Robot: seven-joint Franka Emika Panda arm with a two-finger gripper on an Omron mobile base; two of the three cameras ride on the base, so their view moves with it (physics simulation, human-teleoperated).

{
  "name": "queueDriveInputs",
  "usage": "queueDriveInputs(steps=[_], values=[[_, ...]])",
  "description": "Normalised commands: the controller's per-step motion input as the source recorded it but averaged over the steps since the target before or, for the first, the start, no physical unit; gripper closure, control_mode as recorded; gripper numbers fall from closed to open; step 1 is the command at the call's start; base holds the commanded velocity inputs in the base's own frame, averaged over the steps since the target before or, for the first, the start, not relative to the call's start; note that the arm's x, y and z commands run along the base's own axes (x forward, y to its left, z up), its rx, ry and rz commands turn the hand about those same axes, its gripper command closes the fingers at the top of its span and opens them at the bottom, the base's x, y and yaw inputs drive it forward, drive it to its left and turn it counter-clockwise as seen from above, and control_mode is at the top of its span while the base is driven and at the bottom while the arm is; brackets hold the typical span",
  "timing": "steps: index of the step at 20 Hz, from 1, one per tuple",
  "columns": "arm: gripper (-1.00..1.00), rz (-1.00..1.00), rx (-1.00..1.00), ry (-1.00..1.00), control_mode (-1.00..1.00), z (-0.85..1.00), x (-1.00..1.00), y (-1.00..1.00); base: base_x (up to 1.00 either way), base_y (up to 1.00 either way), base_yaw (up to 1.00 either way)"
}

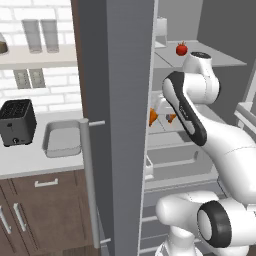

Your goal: Place one tomato and one chicken drumstick in each tupperware on the nearby counter, to pack two identical lunches.

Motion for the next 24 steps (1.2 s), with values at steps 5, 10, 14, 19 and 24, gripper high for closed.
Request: queueDriveInputs(steps=[5,10,14,19,24], values=[[-1.0,0.0,0.0,0.02,-1.0,-0.36,0.0,-0.04,0.0,0.0,0.0],[-1.0,0.0,0.02,0.03,-1.0,-0.66,0.52,-0.31,0.0,0.0,0.0],[-1.0,0.0,0.0,-0.1,-1.0,0.0,0.86,-0.02,0.0,0.0,0.0],[-1.0,0.0,0.0,-0.02,-1.0,-0.05,0.46,-0.03,0.0,0.0,0.0],[-1.0,-0.09,0.04,0.02,-1.0,-0.41,0.42,0.15,0.0,0.0,0.0]])
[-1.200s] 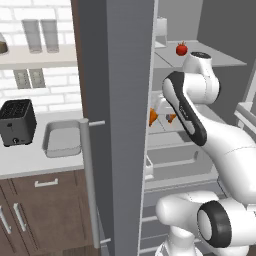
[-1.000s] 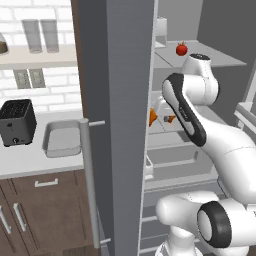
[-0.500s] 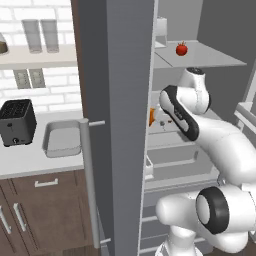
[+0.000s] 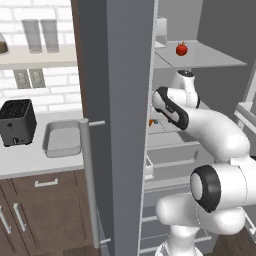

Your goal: Place one tomato and one chicken drumstick in each tupperware on the nearby counter, to pack two identical lunches.

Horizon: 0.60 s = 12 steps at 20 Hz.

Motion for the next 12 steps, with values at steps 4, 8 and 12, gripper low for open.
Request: queueDriveInputs(steps=[4,8,12], values=[[-1.0,-0.06,0.04,0.0,-1.0,-0.28,0.44,0.01,0.0,0.0,0.0],[-1.0,0.0,0.0,0.0,-1.0,-0.09,0.49,0.0,0.0,0.0,0.0],[-1.0,0.0,0.0,0.01,-1.0,-0.19,0.5,0.0,0.0,0.0,0.0]])
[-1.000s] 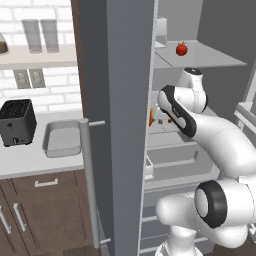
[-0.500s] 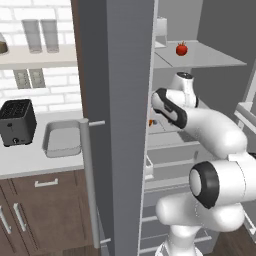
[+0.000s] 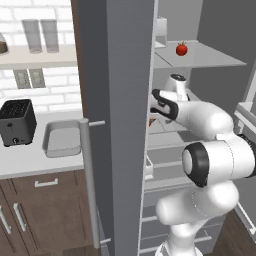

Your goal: Place one tomato and one chicken drumstick in each tupperware on the nearby counter, to pack two identical lunches.

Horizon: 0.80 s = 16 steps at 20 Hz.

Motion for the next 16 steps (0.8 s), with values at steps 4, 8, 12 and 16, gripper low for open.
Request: queueDriveInputs(steps=[4,8,12,16], values=[[-1.0,0.0,0.0,0.0,-1.0,-0.37,0.51,0.0,0.0,0.0,0.0],[-1.0,0.0,0.0,0.02,-1.0,-0.35,0.63,0.0,0.0,0.0,0.0],[-1.0,0.0,0.0,0.05,-1.0,-0.29,0.6,0.0,0.0,0.0,0.0],[-1.0,0.0,0.0,0.02,-1.0,-0.32,0.62,0.0,0.0,0.0,0.0]])
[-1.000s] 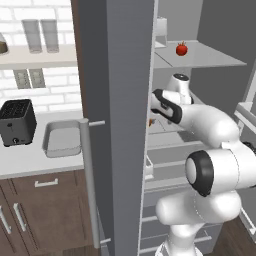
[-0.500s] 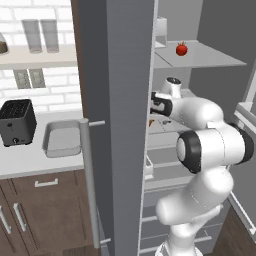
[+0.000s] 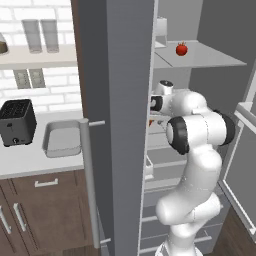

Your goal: Place one tomato and one chicken drumstick in each tupperware on the nearby counter, to pack two identical lunches.

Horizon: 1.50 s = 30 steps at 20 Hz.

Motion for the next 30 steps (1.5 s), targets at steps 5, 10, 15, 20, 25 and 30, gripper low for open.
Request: queueDriveInputs(steps=[5,10,15,20,25,30], values=[[-1.0,0.0,0.0,0.03,-1.0,-0.25,0.76,0.0,0.0,0.0,0.0],[-1.0,0.0,0.0,0.05,-1.0,-0.57,0.15,0.11,0.0,0.0,0.0],[1.0,-0.01,0.0,-0.03,-1.0,-0.76,-0.83,0.09,0.0,0.0,0.0],[1.0,0.0,0.0,-0.04,-1.0,-0.35,-0.63,0.0,0.0,0.0,0.0],[1.0,-0.02,0.0,-0.08,-1.0,0.26,-0.62,0.13,0.0,0.0,0.0],[1.0,-0.02,0.0,-0.08,-1.0,0.73,-1.0,0.04,0.0,0.0,0.0]])
